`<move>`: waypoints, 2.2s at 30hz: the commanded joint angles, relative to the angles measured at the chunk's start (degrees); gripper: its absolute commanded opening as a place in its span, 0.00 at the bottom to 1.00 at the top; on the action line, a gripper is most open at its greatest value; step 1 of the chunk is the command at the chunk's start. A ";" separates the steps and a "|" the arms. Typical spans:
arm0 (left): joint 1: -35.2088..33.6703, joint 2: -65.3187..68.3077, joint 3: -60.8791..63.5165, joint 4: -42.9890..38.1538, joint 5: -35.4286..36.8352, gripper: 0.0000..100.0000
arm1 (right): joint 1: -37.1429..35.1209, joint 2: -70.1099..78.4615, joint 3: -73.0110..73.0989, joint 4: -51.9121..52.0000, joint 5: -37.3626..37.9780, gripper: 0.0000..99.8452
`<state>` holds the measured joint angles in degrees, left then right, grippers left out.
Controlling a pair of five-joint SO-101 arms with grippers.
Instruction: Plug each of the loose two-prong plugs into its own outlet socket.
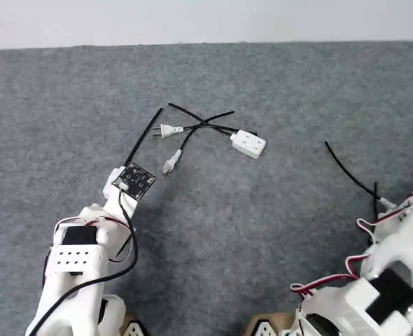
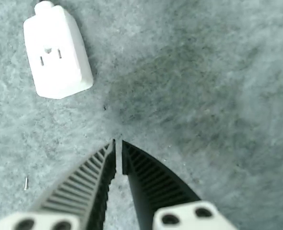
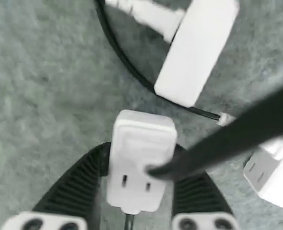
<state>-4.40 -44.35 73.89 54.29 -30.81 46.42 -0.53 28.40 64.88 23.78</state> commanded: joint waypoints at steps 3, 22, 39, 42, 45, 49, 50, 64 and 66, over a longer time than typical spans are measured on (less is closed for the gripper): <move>0.70 -1.05 -1.54 -2.64 3.43 0.03 | 0.92 -1.45 -11.69 11.74 1.49 0.21; -3.16 -1.05 -1.45 -6.24 11.34 0.18 | -33.27 -9.01 -19.69 10.24 5.19 0.21; -9.41 -1.05 -2.59 -11.60 20.22 0.18 | -53.49 31.96 -50.99 1.19 20.92 0.22; -9.41 -1.05 -2.59 -11.60 20.13 0.18 | -54.11 40.84 -62.15 4.53 22.07 0.22; -9.41 -0.70 -2.51 -12.13 20.13 0.18 | -54.20 48.84 -72.70 8.40 24.35 0.22; -9.23 -0.62 -2.42 -12.48 20.13 0.18 | -54.20 58.68 -84.57 10.68 24.62 0.21; -9.14 -0.62 -2.42 -12.48 20.13 0.18 | -54.20 60.79 -86.95 10.86 24.62 0.21; -9.14 -0.62 -2.24 -12.48 19.96 0.18 | -60.70 72.84 -111.38 38.11 34.90 0.21; -9.14 -0.62 -2.24 -12.22 18.29 0.18 | -60.35 73.45 -113.23 37.41 34.11 0.21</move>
<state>-13.36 -44.35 73.89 43.30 -11.03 -13.80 73.49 -80.44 100.31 57.63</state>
